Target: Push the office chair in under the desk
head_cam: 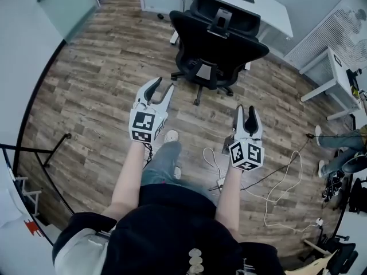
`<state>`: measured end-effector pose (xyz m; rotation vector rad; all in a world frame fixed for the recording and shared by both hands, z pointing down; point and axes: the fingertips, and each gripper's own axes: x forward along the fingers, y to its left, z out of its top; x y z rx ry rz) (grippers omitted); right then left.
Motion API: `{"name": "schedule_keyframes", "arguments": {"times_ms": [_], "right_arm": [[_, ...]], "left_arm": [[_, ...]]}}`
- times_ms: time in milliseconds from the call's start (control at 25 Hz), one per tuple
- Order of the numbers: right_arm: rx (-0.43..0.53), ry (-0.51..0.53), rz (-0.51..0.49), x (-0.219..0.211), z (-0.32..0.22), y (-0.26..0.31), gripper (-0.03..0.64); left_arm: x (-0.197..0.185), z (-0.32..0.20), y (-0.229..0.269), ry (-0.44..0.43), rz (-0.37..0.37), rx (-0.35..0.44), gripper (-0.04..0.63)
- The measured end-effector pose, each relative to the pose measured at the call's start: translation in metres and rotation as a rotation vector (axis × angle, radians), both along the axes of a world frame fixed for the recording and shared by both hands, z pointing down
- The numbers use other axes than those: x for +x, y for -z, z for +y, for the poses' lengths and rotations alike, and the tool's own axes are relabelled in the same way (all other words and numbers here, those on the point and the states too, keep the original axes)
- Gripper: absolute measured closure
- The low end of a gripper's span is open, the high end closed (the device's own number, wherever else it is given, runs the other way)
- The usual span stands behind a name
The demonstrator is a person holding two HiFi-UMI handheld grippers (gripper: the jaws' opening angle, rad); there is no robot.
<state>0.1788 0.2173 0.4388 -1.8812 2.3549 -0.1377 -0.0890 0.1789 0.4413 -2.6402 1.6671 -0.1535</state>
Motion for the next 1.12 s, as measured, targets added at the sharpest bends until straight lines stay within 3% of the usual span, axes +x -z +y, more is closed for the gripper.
{"name": "schedule_keyframes", "arguments": {"times_ms": [600,1120], "right_arm": [[0.016,-0.022,0.001,0.003,-0.144,-0.004,0.448],[0.046,-0.082,0.003,0.009,-0.284,0.029,0.448]], "left_arm": [[0.012,-0.15,-0.008,-0.042,-0.032,0.014,0.442],[0.031,-0.304,0.026,-0.123,-0.085,0.055,0.442]]}}
